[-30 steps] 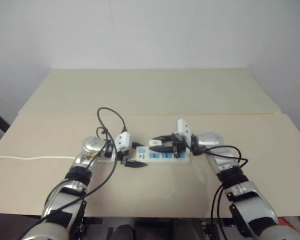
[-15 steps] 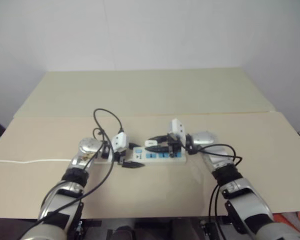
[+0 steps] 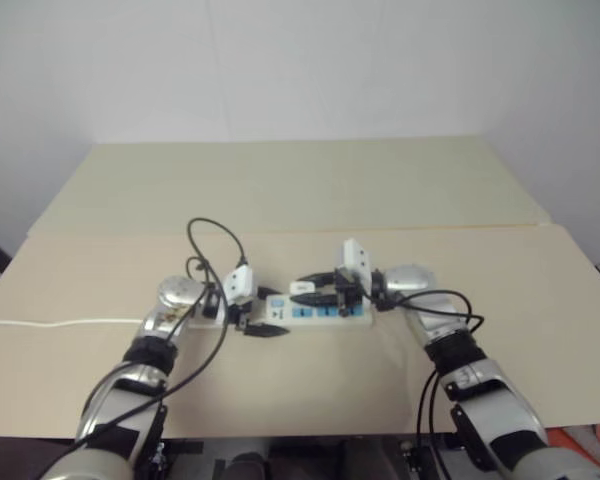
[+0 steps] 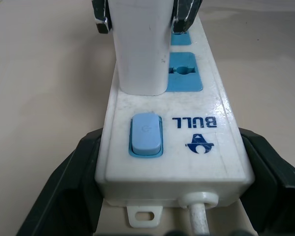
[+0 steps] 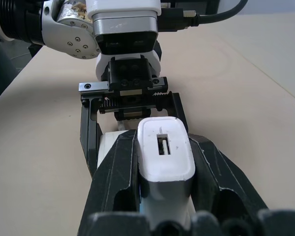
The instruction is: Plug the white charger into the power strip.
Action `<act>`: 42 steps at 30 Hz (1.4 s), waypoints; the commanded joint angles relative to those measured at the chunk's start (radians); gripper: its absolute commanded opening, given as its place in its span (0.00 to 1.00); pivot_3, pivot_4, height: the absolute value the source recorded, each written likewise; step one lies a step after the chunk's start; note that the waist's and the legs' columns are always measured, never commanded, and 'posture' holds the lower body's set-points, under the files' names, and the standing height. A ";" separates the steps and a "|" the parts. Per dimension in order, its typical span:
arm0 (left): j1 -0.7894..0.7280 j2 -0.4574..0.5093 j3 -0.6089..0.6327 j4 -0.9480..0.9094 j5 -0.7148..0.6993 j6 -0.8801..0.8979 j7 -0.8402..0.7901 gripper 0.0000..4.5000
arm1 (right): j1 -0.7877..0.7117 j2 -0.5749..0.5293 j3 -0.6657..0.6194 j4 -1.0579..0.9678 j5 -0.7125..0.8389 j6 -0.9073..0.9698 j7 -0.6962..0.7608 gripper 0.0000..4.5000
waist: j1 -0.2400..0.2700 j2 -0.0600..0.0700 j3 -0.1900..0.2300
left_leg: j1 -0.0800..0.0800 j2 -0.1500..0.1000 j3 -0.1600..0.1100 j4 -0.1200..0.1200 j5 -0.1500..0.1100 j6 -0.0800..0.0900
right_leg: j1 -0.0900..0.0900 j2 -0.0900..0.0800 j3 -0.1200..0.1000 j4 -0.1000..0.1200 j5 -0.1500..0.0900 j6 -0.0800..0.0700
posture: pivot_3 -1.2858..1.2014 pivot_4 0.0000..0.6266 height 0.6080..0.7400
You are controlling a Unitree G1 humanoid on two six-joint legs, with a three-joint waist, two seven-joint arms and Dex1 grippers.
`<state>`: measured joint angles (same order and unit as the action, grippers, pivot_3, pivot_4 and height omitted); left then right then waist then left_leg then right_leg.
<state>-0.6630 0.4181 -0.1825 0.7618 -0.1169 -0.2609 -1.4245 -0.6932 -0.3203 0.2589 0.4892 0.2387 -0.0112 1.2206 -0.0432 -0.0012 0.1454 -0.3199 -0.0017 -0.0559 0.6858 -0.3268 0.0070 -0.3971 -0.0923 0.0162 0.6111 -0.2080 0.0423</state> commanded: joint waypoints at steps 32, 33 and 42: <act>-0.008 0.015 -0.024 -0.017 0.017 0.020 -0.024 1.00 | 0.011 -0.039 -0.019 -0.060 -0.028 0.111 0.005 0.86 | 0.002 -0.001 0.000 | -0.002 0.000 0.001 -0.002 0.000 0.000 | -0.003 0.000 0.000 0.000 0.000 0.000 | 0.52 0.24 1.00; -0.010 0.017 -0.022 -0.020 0.015 0.022 -0.027 1.00 | 0.011 -0.039 -0.019 -0.061 -0.028 0.111 0.006 0.86 | 0.001 -0.001 0.000 | -0.002 0.000 0.001 -0.002 0.000 0.000 | -0.004 0.000 0.000 0.000 0.000 0.000 | 0.52 0.24 1.00; -0.005 0.068 0.020 -0.115 -0.039 0.028 -0.068 1.00 | 0.010 -0.071 -0.045 -0.144 0.004 0.143 0.015 0.86 | 0.001 -0.001 0.002 | -0.006 0.000 0.001 -0.004 0.001 -0.001 | -0.008 0.000 0.000 -0.001 0.000 -0.001 | 0.52 0.24 1.00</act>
<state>-0.6666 0.4630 -0.1922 0.7001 -0.1231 -0.2368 -1.4755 -0.6763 -0.3780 0.2528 0.4181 0.2147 0.1159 1.2306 -0.0426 -0.0022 0.1471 -0.3265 -0.0016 -0.0553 0.6817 -0.3262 0.0060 -0.4058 -0.0924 0.0167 0.6104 -0.2083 0.0418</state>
